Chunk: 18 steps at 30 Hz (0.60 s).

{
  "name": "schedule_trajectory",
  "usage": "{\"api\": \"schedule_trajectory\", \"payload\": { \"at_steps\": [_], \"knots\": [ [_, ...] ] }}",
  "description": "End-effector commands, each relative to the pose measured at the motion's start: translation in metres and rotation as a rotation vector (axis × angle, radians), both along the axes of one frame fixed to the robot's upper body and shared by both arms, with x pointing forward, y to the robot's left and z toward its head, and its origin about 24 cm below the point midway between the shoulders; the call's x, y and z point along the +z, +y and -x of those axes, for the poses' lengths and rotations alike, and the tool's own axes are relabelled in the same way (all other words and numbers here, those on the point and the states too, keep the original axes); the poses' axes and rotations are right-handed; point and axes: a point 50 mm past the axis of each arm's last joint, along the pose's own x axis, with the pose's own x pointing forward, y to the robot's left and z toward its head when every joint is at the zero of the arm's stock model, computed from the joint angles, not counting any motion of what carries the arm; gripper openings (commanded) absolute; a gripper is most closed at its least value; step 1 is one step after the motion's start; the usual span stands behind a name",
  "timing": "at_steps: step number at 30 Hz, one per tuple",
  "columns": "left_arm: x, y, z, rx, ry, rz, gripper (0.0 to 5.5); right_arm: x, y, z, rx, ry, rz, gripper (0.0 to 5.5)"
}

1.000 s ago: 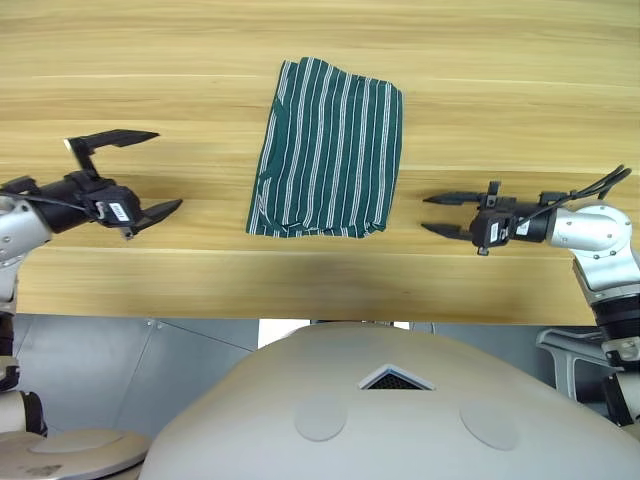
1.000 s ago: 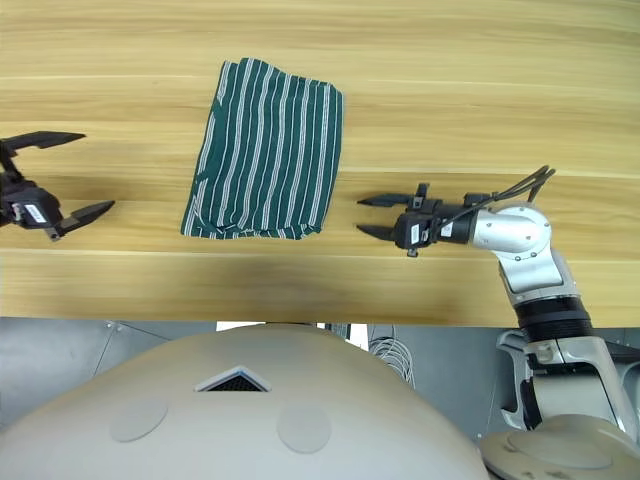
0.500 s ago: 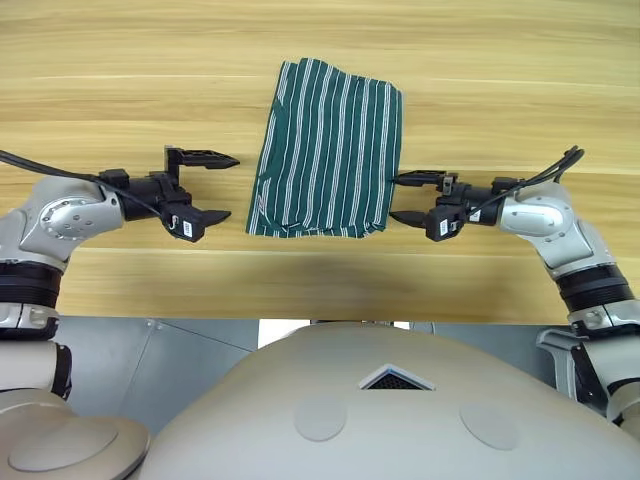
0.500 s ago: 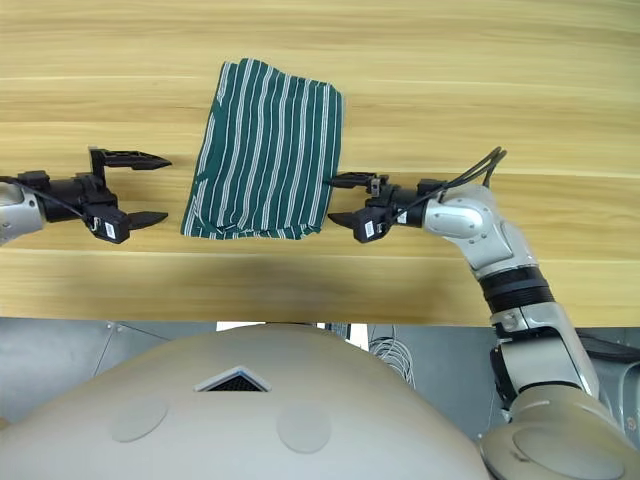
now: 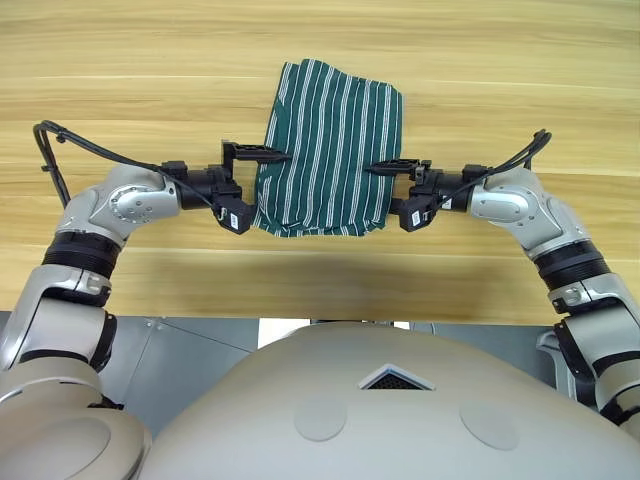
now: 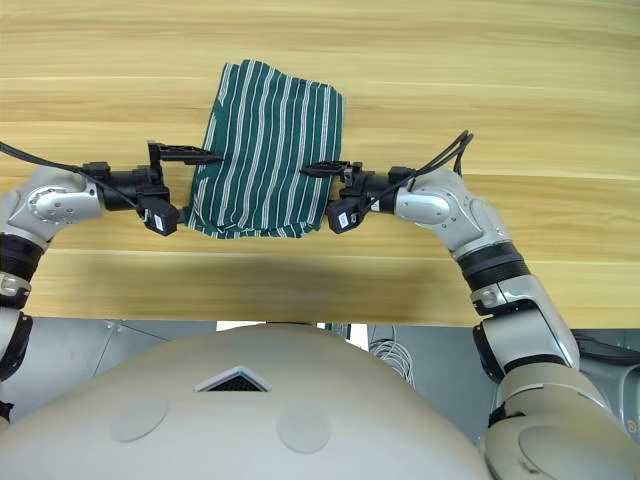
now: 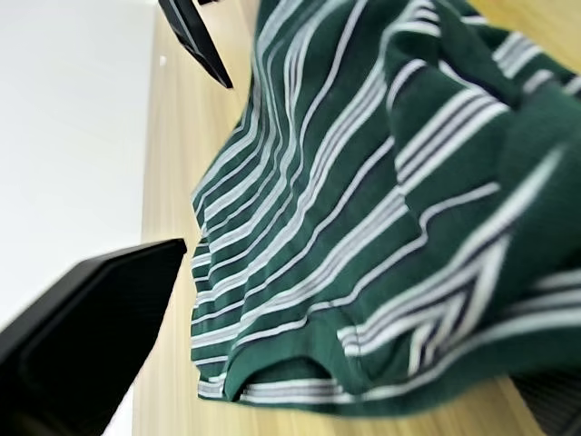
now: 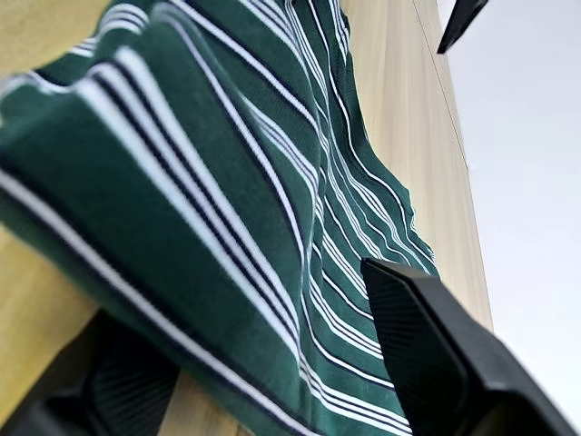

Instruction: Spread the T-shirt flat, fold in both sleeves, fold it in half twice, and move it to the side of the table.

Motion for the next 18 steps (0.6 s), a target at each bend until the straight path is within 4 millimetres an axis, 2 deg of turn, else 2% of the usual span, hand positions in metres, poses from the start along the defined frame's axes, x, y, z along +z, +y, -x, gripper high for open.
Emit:
{"api": "schedule_trajectory", "payload": {
  "at_steps": [1,12,18],
  "knots": [
    [-0.046,0.002,0.034,-0.098,0.209,-0.197,4.53,-0.002,0.0,0.0,0.026,0.006,0.01,3.13],
    [-0.047,0.004,0.05,-0.128,0.323,-0.123,2.47,0.002,-0.001,-0.004,0.029,-0.019,-0.067,1.24],
    [-0.046,-0.005,0.061,-0.09,0.422,-0.01,1.38,0.005,-0.004,-0.01,0.022,-0.039,-0.089,0.2]
  ]
}}
